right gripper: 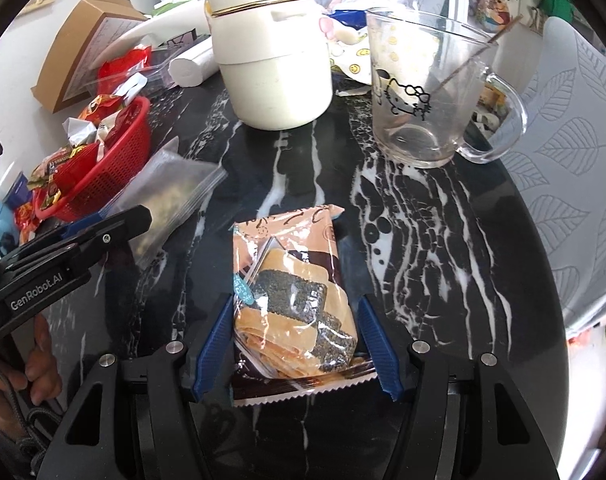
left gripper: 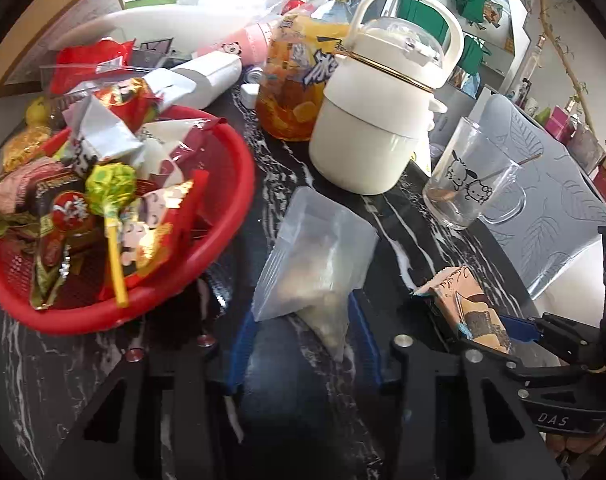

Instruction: Organize snacks

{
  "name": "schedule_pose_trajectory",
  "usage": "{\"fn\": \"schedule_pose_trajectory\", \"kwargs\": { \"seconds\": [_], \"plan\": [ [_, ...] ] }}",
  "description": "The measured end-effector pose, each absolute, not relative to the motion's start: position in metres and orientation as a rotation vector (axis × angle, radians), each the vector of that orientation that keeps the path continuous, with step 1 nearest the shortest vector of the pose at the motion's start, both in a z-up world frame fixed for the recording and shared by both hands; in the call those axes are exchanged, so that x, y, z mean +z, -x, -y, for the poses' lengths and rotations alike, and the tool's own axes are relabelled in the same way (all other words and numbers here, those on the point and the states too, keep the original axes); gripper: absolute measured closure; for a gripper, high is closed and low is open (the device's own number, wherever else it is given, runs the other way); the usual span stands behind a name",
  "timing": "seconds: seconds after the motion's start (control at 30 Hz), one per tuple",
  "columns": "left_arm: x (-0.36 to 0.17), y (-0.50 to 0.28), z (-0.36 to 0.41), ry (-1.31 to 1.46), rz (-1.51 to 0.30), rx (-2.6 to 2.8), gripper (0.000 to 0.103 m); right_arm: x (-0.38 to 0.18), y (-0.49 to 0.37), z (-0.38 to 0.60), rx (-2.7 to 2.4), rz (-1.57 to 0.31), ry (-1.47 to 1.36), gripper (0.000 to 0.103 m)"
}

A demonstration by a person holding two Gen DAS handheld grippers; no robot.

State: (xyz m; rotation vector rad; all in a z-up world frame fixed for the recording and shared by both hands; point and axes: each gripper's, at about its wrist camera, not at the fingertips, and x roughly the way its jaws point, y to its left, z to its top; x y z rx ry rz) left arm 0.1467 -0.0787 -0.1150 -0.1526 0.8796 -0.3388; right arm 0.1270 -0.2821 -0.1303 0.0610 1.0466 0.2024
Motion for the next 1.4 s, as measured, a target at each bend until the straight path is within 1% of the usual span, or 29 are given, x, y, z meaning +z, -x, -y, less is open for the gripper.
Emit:
{"fn": "schedule_pose_trajectory", "kwargs": {
  "seconds": [0.07,0.17,0.57,0.93,1.17,1.2,1.27,1.33,1.4],
  "plan": [
    [-0.114,-0.146,0.084,0.138,-0.879,-0.351,0.065,-0.13,-0.125,0.286,0.194,-1.042,-0.063,0.048],
    [-0.113,-0.142,0.09,0.121,-0.887,-0.373,0.065,-0.13,-0.122,0.29,0.192,-1.037,-0.069,0.049],
    [-0.112,-0.104,0.104,0.081,-0.951,-0.445,0.065,-0.129,-0.102,0.307,0.174,-1.042,-0.078,0.049],
    [-0.118,-0.048,0.103,0.06,-1.005,-0.449,0.065,-0.127,-0.058,0.306,0.177,-1.047,-0.072,0.049],
    [-0.118,-0.032,0.096,-0.009,-0.966,-0.353,0.064,-0.127,-0.038,0.302,0.181,-1.051,-0.073,0.049],
    [-0.116,-0.031,0.093,0.005,-0.961,-0.349,0.063,-0.127,-0.038,0.303,0.178,-1.052,-0.079,0.049],
    [-0.111,-0.031,0.086,0.024,-0.942,-0.331,0.053,-0.127,-0.037,0.304,0.175,-1.05,-0.093,0.049],
    [-0.104,-0.034,0.083,0.021,-0.91,-0.304,0.035,-0.127,-0.036,0.304,0.174,-1.045,-0.1,0.049],
    [-0.097,-0.039,0.082,0.019,-0.879,-0.294,0.032,-0.128,-0.036,0.303,0.172,-1.045,-0.096,0.049]
  ]
}}
